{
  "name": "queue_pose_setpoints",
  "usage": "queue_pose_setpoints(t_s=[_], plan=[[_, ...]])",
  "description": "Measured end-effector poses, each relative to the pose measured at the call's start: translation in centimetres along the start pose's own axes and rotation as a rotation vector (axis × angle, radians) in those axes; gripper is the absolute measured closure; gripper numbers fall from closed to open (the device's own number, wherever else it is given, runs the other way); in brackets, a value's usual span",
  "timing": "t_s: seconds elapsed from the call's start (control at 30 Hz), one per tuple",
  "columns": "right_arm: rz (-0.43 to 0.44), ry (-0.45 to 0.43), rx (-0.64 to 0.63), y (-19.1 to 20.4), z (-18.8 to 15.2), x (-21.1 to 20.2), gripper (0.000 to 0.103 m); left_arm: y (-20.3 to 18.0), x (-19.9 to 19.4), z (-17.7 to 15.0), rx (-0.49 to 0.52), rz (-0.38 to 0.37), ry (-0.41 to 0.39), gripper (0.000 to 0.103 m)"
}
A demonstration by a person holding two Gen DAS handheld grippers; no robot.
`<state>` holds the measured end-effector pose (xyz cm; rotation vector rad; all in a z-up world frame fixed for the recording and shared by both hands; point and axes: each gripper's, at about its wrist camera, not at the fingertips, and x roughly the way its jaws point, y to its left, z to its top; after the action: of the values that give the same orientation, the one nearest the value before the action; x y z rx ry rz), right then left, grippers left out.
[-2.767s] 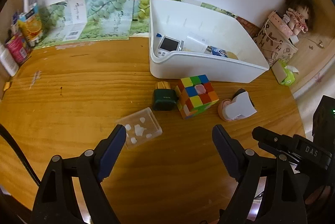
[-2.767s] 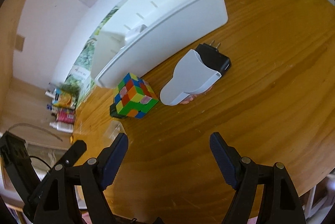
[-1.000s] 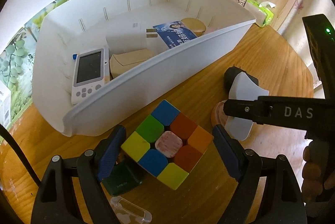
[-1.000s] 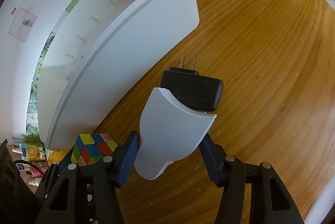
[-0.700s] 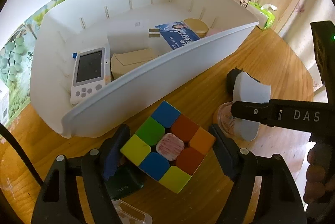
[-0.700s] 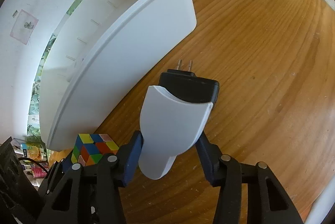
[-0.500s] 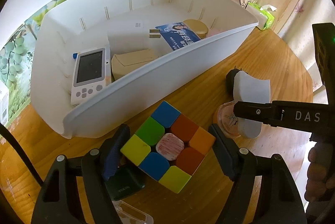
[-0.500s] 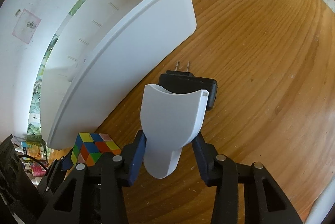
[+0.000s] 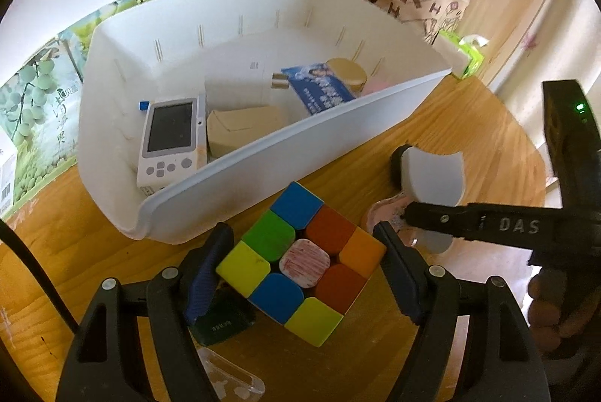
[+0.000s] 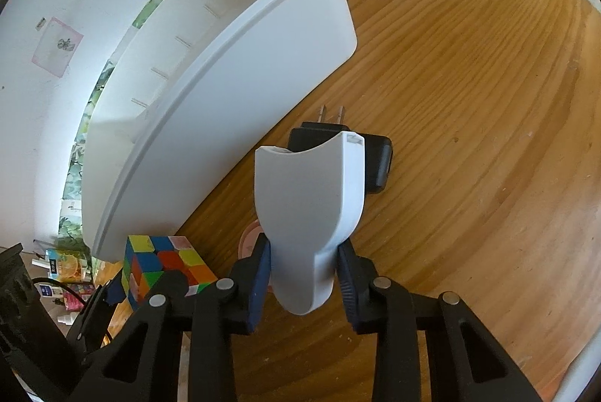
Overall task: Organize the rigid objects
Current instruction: 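Close the left tool on the Rubik's cube while the right tool closes on the white cover, then lift the Rubik's cube with the left tool while the right tool carries the white cover over the bin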
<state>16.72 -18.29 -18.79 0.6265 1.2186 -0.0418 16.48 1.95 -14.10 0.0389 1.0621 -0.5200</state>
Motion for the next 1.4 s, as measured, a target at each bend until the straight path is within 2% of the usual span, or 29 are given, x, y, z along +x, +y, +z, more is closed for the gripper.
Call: queue_pose_setpoints(t_s=[0.2, 0.7, 1.03, 1.4], plan=[[0.028, -0.005, -0.03, 0.0, -0.1, -0.8, 0.069, -0.3, -1.7, -0.1, -0.022, -0.027, -0.054, 0.024], [0.12, 0.019, -0.133, -0.5, -0.7, -3.6, 0.069, -2.4, -6.0, -0.8, -0.077, 0.033, -0.139, 0.024], [0.188, 0.027, -0.269, 0.9, 0.3, -5.3, 0.069, -2.5, -8.6, -0.3, -0.191, 0.105, -0.214, 0.024], [0.255, -0.049, -0.403, 1.5, 3.6, -8.1, 0.069, -2.2, -11.1, 1.5, -0.307, 0.21, -0.324, 0.024]])
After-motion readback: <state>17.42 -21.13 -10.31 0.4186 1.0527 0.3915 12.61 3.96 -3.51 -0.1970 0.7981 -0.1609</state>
